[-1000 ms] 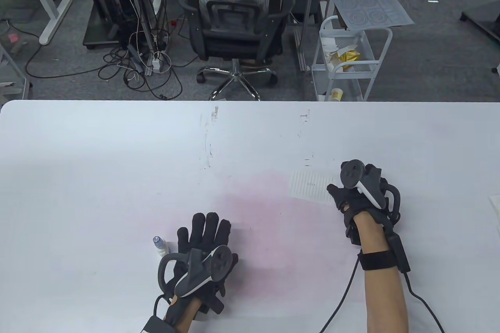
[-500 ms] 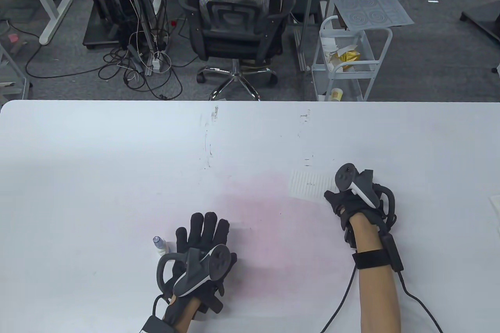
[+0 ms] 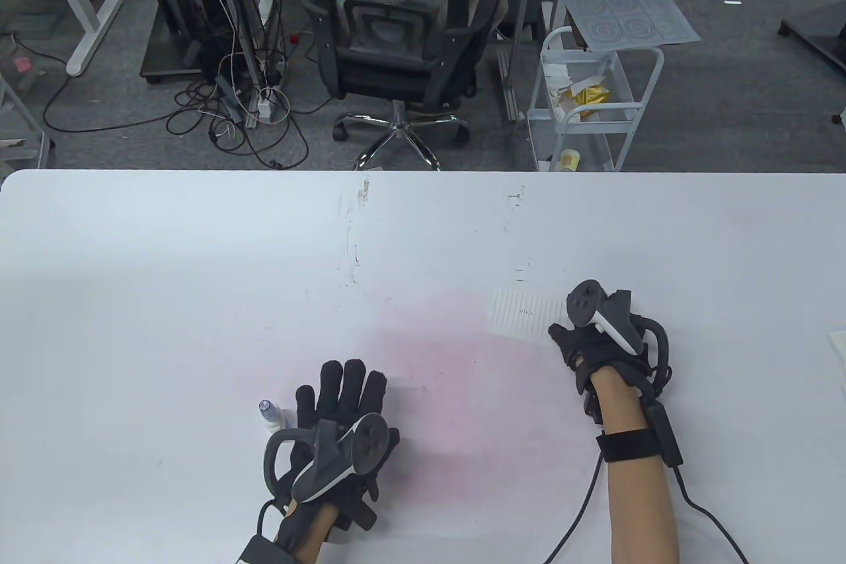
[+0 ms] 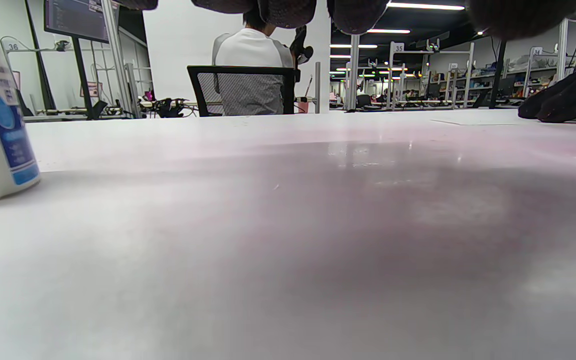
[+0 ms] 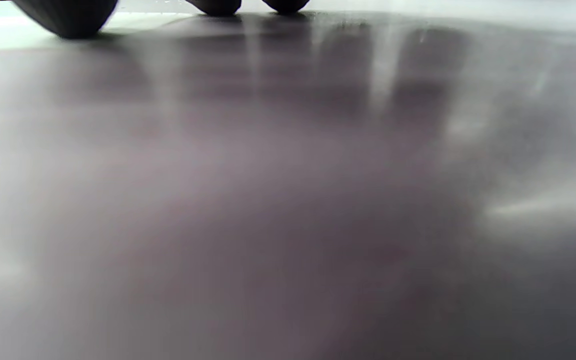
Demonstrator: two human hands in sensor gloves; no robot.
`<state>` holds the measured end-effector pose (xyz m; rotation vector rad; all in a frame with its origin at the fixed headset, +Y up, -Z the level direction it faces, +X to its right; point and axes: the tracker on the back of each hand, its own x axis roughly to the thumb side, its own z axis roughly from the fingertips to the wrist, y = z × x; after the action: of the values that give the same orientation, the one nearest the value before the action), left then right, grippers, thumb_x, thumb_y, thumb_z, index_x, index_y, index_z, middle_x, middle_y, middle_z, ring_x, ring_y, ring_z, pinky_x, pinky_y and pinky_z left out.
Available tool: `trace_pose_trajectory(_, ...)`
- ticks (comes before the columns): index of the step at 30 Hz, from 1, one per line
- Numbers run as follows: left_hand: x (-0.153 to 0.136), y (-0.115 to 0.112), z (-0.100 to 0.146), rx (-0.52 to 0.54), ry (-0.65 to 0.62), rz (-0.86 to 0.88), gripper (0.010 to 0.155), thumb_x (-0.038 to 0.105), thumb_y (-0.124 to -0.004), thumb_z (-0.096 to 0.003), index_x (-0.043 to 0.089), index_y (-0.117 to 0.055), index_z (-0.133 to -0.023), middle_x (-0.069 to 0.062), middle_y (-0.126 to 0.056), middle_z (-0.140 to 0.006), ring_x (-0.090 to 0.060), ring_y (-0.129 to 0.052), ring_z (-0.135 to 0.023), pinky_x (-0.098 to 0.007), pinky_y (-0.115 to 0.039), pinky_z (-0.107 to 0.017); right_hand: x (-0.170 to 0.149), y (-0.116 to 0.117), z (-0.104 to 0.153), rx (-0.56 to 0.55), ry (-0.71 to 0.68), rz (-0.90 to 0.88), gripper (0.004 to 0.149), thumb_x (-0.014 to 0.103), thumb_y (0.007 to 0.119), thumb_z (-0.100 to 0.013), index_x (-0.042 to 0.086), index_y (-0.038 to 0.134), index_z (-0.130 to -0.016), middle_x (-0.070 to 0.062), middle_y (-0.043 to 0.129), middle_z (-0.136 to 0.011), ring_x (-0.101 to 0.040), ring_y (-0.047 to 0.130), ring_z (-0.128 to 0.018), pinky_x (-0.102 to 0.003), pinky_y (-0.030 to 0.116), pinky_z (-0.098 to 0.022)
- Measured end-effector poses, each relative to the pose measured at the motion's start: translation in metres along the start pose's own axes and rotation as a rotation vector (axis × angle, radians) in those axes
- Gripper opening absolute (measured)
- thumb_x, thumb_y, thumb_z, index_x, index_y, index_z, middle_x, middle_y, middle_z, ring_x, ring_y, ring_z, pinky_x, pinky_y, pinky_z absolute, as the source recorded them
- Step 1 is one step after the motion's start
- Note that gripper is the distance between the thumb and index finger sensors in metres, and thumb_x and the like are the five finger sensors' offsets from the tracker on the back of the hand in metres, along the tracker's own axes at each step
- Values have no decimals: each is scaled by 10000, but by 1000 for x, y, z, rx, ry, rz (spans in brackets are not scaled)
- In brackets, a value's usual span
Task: Brush correction fluid to cover black text
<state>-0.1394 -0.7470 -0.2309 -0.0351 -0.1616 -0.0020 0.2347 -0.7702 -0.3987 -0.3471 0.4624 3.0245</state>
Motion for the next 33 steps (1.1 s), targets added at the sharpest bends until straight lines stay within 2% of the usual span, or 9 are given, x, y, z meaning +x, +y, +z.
trace_pose_trajectory(3,0,0,0,-1,0,-1,785,692,-615,-397,388,-382,-1083,7,-319,-1203,-330,-354,-1142,-618,-431,-779,1,0,0,-8,-12,-6,684,660,615,-442,359,402,-1019,19,289,-1092,-376,292,-1045,-650,372,-709)
trace_pose_trajectory(9,0,0,0,-8,2,-3,785,692,-615,-396,390,-381,-1082,7,-319,-1203,-329,-355,-1142,-617,-431,-780,2,-4,3,-54,-11,-155,623,540,768,-447,298,559,-981,24,415,-1071,-384,376,-1040,-637,396,-718)
trace_pose_trajectory(13,0,0,1,-9,3,-2,787,692,-615,-397,387,-382,-1083,3,-318,-1203,-330,-354,-1141,-617,-432,-781,1,-5,3,-73,-1,-224,574,487,831,-433,299,638,-939,30,467,-1058,-377,407,-1039,-633,410,-721)
trace_pose_trajectory(16,0,1,1,-11,5,0,786,691,-616,-397,388,-381,-1083,5,-319,-1203,-330,-354,-1142,-617,-433,-781,0,-3,1,-43,-7,-240,627,490,820,-437,279,570,-971,18,364,-1079,-381,350,-1045,-642,379,-723)
trace_pose_trajectory(20,0,0,0,-15,5,-2,788,692,-616,-396,387,-382,-1083,4,-320,-1203,-330,-355,-1141,-617,-433,-781,-2,1,-3,18,-18,-283,727,485,785,-445,294,392,-1027,8,297,-1085,-403,282,-1037,-659,309,-710)
trace_pose_trajectory(24,0,0,0,-20,6,-4,786,692,-615,-396,389,-382,-1082,5,-319,-1203,-330,-354,-1141,-617,-433,-780,0,1,-3,16,-16,-263,646,480,770,-443,301,496,-1001,17,305,-1083,-400,289,-1038,-662,308,-709)
trace_pose_trajectory(33,0,0,0,-28,9,-5,786,692,-616,-397,388,-380,-1083,6,-321,-1202,-329,-355,-1141,-617,-432,-780,-1,-3,0,-54,7,-294,564,457,851,-423,258,640,-906,16,437,-1046,-397,412,-1022,-637,390,-717)
